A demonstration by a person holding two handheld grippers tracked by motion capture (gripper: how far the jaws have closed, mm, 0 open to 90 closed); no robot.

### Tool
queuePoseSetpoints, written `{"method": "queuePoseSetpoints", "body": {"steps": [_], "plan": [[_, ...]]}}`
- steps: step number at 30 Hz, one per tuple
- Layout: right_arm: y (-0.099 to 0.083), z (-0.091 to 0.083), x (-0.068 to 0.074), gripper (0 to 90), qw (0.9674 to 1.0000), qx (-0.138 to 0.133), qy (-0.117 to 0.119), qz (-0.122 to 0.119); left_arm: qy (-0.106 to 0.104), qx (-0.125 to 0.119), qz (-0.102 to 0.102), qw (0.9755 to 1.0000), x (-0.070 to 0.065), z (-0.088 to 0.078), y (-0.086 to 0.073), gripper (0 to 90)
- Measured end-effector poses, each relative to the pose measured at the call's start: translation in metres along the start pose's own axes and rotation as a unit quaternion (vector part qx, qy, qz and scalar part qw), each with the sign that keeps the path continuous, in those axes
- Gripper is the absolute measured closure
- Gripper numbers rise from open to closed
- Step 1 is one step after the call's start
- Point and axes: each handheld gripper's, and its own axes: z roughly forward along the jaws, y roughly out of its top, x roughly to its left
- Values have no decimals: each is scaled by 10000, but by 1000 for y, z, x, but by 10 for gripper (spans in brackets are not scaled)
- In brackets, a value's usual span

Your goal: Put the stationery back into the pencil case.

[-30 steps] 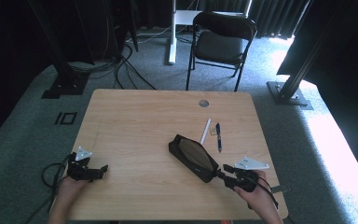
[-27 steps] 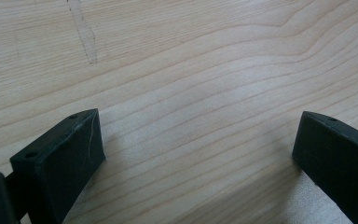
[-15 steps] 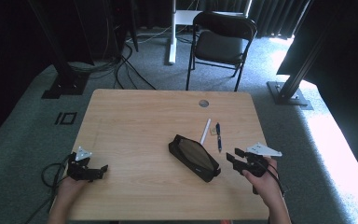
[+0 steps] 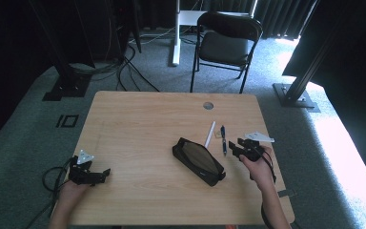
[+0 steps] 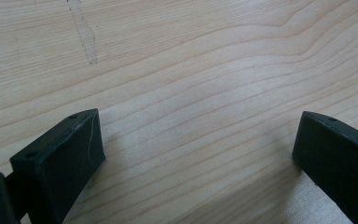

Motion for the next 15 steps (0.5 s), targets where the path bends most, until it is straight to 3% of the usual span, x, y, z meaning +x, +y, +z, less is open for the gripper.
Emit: {"method": "queuePoseSetpoints", "body": {"steps": [15], "plan": [[1,63,-7,557,9986,449,-133,245,0,0,1,10000,0,0,0,21]]}}
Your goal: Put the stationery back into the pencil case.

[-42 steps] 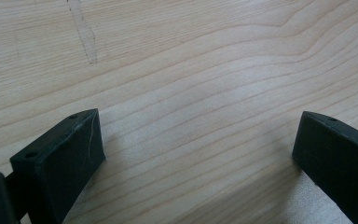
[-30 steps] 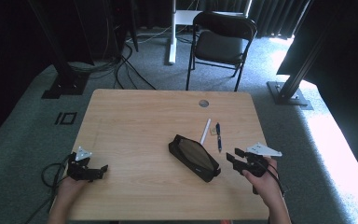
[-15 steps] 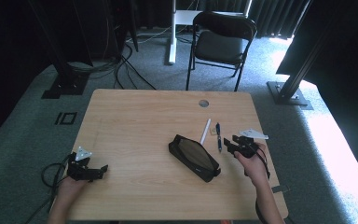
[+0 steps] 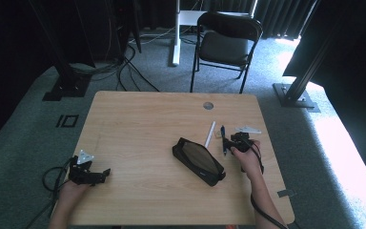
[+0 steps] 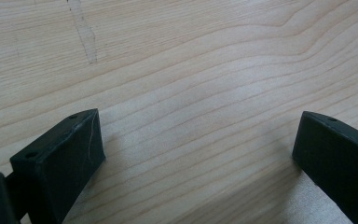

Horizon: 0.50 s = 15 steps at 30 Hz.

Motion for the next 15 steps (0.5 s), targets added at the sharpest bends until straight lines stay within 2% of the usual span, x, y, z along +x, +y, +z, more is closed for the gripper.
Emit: {"method": "queuePoseSetpoints", "body": {"steps": [5,8,15], "plan": [[1,14,0,597,9997,176,-170,-34,0,0,-2,10000,0,0,0,21],[3,18,1,603,9991,269,-302,-103,0,0,-1,10000,0,0,0,21],[6,24,1,628,9979,384,-517,-99,0,1,0,10000,0,0,0,21]]}}
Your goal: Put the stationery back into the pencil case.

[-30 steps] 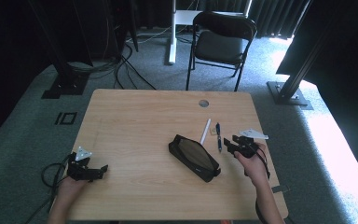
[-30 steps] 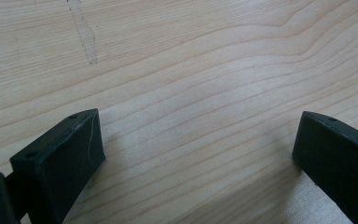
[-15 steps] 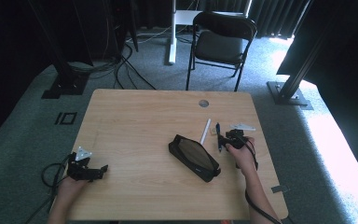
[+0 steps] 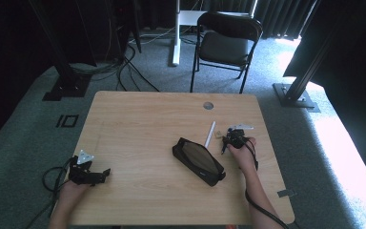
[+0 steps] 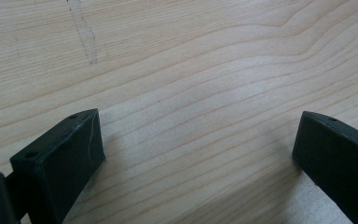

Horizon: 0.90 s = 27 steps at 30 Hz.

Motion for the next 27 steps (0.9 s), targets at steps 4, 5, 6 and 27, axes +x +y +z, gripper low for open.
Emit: {"method": "queuePoseSetpoints", "body": {"steps": [4,5,6,27], "plan": [[2,1,-1,676,9998,3,-137,151,1,-1,0,10000,0,0,0,21],[2,1,-1,696,9996,22,-196,190,0,-2,-1,10000,0,0,0,21],[3,1,-2,708,9994,47,-213,255,1,-1,-1,10000,0,0,0,21],[12,-21,-21,795,9972,-9,80,743,0,-1,0,10000,0,0,0,21]]}}
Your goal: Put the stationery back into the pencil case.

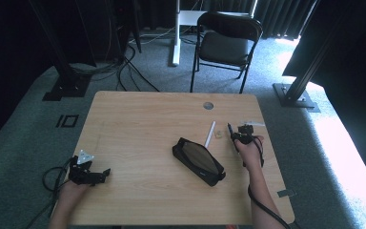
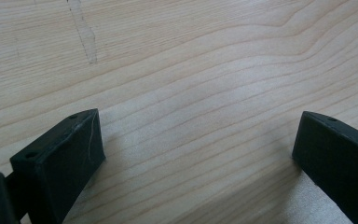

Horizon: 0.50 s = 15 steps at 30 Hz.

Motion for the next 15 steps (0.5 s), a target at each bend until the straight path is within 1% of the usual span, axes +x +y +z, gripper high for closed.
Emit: {"method": "queuePoseSetpoints", "body": {"steps": [1,3,6,11,12,13,15], "plan": [[1,-2,0,794,10000,-26,50,16,0,0,0,10000,0,0,0,21],[2,-8,0,795,9999,-77,73,-7,1,-1,0,10000,0,0,0,21],[4,-15,1,794,9996,-172,202,-14,1,-1,-3,10000,0,0,0,21],[9,-28,6,794,9991,-262,300,-151,0,-1,-3,10000,0,0,0,21],[9,-31,7,794,9990,-279,328,-137,0,0,-1,10000,0,0,0,21],[10,-33,9,795,9989,-226,369,-201,0,-1,-1,10000,0,0,0,21],[12,-37,13,795,9983,-254,456,-244,0,0,0,10000,0,0,0,21]]}}
